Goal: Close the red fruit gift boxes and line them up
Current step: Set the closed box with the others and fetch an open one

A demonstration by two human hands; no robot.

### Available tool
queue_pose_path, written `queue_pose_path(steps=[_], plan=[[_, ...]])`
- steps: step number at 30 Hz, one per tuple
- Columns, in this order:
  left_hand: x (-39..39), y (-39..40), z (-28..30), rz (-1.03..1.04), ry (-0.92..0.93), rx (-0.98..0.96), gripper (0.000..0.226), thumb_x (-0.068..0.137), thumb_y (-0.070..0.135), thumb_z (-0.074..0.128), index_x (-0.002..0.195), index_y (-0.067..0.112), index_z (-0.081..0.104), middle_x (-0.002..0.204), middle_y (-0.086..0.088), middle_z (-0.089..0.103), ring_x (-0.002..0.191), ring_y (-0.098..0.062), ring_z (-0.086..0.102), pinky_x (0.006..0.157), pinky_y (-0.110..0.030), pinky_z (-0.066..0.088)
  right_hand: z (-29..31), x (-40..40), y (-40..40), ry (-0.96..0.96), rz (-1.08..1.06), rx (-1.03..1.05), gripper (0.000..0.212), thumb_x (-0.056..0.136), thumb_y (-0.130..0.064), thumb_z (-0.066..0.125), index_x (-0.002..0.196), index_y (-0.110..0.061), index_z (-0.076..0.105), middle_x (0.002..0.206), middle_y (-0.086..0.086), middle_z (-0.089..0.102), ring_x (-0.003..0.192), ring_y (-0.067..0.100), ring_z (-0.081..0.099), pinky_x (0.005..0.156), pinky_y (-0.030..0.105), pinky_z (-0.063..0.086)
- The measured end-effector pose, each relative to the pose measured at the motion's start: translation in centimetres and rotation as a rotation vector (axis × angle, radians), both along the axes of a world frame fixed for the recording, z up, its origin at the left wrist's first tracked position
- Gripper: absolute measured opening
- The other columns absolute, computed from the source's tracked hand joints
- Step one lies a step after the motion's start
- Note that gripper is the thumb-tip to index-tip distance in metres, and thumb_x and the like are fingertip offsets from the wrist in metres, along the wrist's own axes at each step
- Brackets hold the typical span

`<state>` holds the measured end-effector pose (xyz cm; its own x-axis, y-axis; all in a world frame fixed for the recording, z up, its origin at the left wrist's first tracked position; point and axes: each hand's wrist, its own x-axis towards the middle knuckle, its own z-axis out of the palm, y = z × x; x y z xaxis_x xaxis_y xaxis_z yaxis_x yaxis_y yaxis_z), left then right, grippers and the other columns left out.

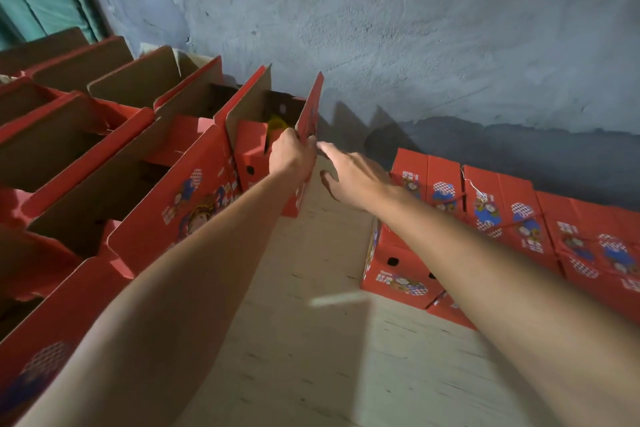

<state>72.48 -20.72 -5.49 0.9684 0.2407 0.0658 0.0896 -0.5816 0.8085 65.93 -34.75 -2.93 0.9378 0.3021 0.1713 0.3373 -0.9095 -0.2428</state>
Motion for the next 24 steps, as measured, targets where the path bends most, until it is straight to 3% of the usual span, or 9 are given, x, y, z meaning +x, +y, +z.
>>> queue_pose_path(steps=[2, 5, 8, 10, 15, 20, 24], plan=[[0.8, -0.4, -0.4, 0.015, -0.039, -0.032, 0.026, 0.105, 0.036, 0.053, 0.108, 0.013, 0.065, 0.098, 0.0, 0.066, 0.074, -0.014, 0.063, 0.058, -0.022, 0.046, -0.5, 0.1, -0.3, 0.032, -0.028, 0.006, 0.057, 0.102, -0.031, 0.053, 0.156, -0.03, 0.033, 0.137, 0.012, 0.065, 0.112, 0.037, 0.066, 0.075, 0.035, 0.048], [1.1, -0.5, -0.7, 0.053, -0.092, -0.014, 0.027, 0.109, 0.03, 0.046, 0.093, 0.014, 0.062, 0.093, -0.001, 0.066, 0.064, -0.005, 0.058, 0.051, -0.017, 0.039, -1.2, -0.3, -0.7, 0.057, -0.081, 0.039, 0.052, 0.102, -0.032, 0.052, 0.152, -0.028, 0.04, 0.134, 0.006, 0.067, 0.111, 0.035, 0.066, 0.079, 0.037, 0.054], [0.1, -0.1, -0.4, 0.07, -0.084, -0.024, 0.031, 0.107, 0.025, 0.046, 0.094, 0.007, 0.068, 0.101, -0.009, 0.071, 0.076, -0.02, 0.067, 0.062, -0.027, 0.054, -1.6, -1.0, -1.2, 0.076, -0.132, 0.047, 0.049, 0.102, -0.034, 0.052, 0.15, -0.028, 0.042, 0.134, 0.002, 0.067, 0.112, 0.032, 0.066, 0.072, 0.033, 0.047], [-1.4, 0.1, 0.0, 0.086, -0.065, -0.043, 0.034, 0.106, 0.024, 0.046, 0.099, 0.002, 0.071, 0.104, -0.015, 0.073, 0.083, -0.029, 0.07, 0.073, -0.037, 0.061, -1.2, -1.8, -1.6, 0.12, -0.162, 0.063, 0.052, 0.102, -0.034, 0.052, 0.152, -0.029, 0.041, 0.139, 0.002, 0.064, 0.117, 0.031, 0.064, 0.079, 0.035, 0.049], [-7.5, -0.1, 0.9, 0.087, 0.024, -0.093, 0.034, 0.103, 0.024, 0.047, 0.104, 0.001, 0.071, 0.108, -0.018, 0.071, 0.095, -0.037, 0.069, 0.087, -0.047, 0.06, 1.0, -5.5, -1.5, 0.226, -0.192, 0.182, 0.049, 0.103, -0.032, 0.05, 0.151, -0.022, 0.044, 0.146, 0.002, 0.06, 0.12, 0.028, 0.063, 0.09, 0.037, 0.053], [-15.5, -0.5, 0.9, 0.062, 0.055, -0.12, 0.033, 0.103, 0.022, 0.046, 0.108, -0.002, 0.069, 0.109, -0.021, 0.072, 0.098, -0.039, 0.069, 0.09, -0.048, 0.059, 3.6, -11.4, -0.4, 0.276, -0.212, 0.254, 0.053, 0.104, -0.034, 0.048, 0.154, -0.02, 0.041, 0.147, 0.0, 0.06, 0.122, 0.027, 0.063, 0.1, 0.04, 0.053], [-22.8, -0.3, 1.1, 0.044, 0.071, -0.112, 0.032, 0.104, 0.022, 0.046, 0.1, 0.0, 0.069, 0.1, -0.019, 0.072, 0.093, -0.039, 0.069, 0.082, -0.043, 0.057, 5.3, -16.9, 0.9, 0.27, -0.163, 0.239, 0.051, 0.103, -0.023, 0.049, 0.154, -0.02, 0.042, 0.147, 0.002, 0.06, 0.123, 0.029, 0.063, 0.104, 0.042, 0.05]])
